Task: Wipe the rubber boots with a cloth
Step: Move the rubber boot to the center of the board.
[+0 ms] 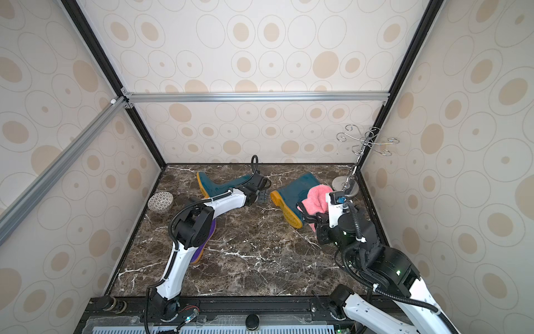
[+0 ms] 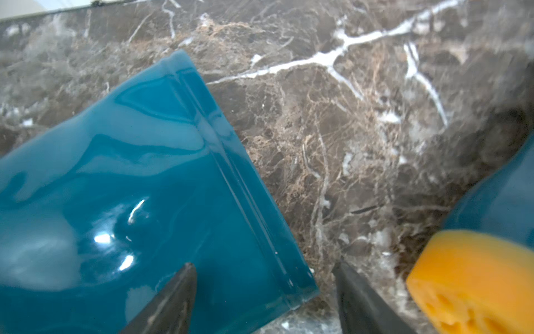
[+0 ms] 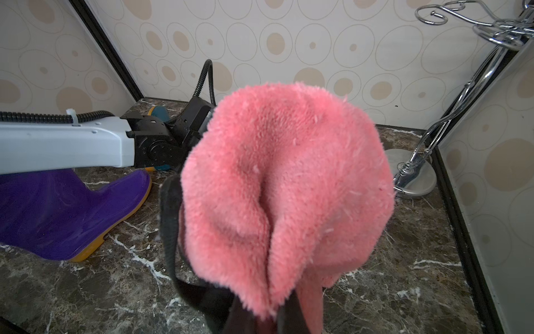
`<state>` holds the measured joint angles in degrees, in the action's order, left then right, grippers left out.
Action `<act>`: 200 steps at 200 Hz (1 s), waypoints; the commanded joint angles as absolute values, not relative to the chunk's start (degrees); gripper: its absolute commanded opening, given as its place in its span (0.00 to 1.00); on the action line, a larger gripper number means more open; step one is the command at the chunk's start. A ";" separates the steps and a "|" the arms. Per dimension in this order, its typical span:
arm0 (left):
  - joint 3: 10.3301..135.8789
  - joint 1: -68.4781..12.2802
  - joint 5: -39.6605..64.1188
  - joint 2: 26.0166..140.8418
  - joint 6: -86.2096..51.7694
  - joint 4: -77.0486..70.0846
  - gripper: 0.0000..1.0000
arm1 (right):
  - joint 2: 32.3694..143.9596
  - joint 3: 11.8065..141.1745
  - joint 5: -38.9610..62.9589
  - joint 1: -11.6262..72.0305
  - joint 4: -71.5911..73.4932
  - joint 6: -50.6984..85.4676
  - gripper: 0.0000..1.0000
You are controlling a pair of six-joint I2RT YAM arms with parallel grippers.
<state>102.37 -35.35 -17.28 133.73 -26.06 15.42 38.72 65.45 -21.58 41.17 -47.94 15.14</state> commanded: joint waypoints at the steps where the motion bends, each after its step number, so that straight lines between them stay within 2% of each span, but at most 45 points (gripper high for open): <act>1: 100.68 -34.76 -17.00 135.53 -26.50 14.88 0.64 | 38.14 65.04 -21.64 41.19 -46.85 15.40 0.00; 44: 99.22 -34.77 -17.06 136.32 -26.80 14.93 0.64 | 38.39 64.78 -21.32 41.14 -46.50 15.39 0.00; 58: 98.35 -34.75 -17.31 136.15 -26.38 14.08 0.46 | 38.38 64.77 -21.25 41.15 -46.41 15.40 0.00; 71: 97.92 -34.71 -17.19 136.14 -26.30 13.84 0.34 | 38.49 64.89 -21.27 41.15 -46.43 15.29 0.00; 122: 98.47 -34.63 -16.88 135.53 -24.53 13.17 0.00 | 38.47 65.04 -21.27 41.14 -46.40 15.32 0.00; 200: 96.53 -35.00 -15.38 130.00 -23.94 10.90 0.00 | 38.14 65.47 -21.49 41.19 -46.49 15.39 0.00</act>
<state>98.52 -35.40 -16.14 133.10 -24.80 8.64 38.72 65.28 -21.21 41.17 -47.16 15.14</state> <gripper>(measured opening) 0.057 0.081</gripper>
